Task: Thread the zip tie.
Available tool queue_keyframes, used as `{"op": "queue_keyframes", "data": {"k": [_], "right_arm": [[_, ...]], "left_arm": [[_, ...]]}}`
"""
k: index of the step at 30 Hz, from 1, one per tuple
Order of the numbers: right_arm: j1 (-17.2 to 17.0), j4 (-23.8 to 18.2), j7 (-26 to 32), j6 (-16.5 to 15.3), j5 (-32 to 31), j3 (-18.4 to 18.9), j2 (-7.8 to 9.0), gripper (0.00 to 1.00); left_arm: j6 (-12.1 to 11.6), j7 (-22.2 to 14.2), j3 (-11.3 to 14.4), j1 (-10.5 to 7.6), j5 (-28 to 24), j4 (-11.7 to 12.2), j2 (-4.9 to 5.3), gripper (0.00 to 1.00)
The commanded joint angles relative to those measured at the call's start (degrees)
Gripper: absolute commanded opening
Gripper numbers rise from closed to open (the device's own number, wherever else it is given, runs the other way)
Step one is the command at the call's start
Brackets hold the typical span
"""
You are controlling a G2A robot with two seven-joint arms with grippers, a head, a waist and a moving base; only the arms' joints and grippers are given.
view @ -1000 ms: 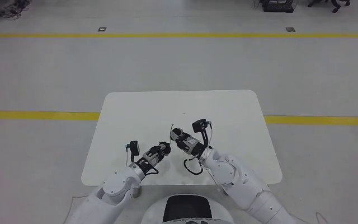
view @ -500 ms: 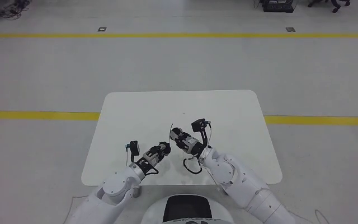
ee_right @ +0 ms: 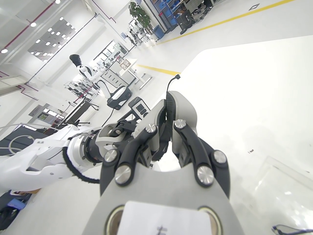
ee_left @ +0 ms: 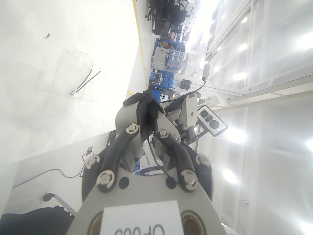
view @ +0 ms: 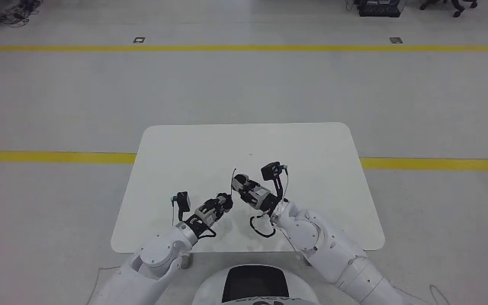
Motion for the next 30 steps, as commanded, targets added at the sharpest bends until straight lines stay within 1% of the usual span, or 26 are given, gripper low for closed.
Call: {"op": "queue_keyframes", "data": {"k": [1,21,27,30], "right_arm": [[0.1,0.1,0.0,0.0,0.0,-0.1,0.05,0.00],[0.8,0.2,-0.4,0.0,0.9,-1.3,0.63,0.00],[-0.4,-2.2,-1.8,0.0,1.0,0.4,1.70,0.00],[-0.9,-3.9,-1.0,0.0,1.6,0.8,2.51,0.00]], "left_arm": [[0.0,0.0,0.0,0.00,0.0,0.0,0.00,0.00],[0.0,0.0,0.0,0.00,0.0,0.0,0.00,0.00],[0.0,0.0,0.0,0.00,0.0,0.0,0.00,0.00],[0.0,0.0,0.0,0.00,0.0,0.0,0.00,0.00]]}}
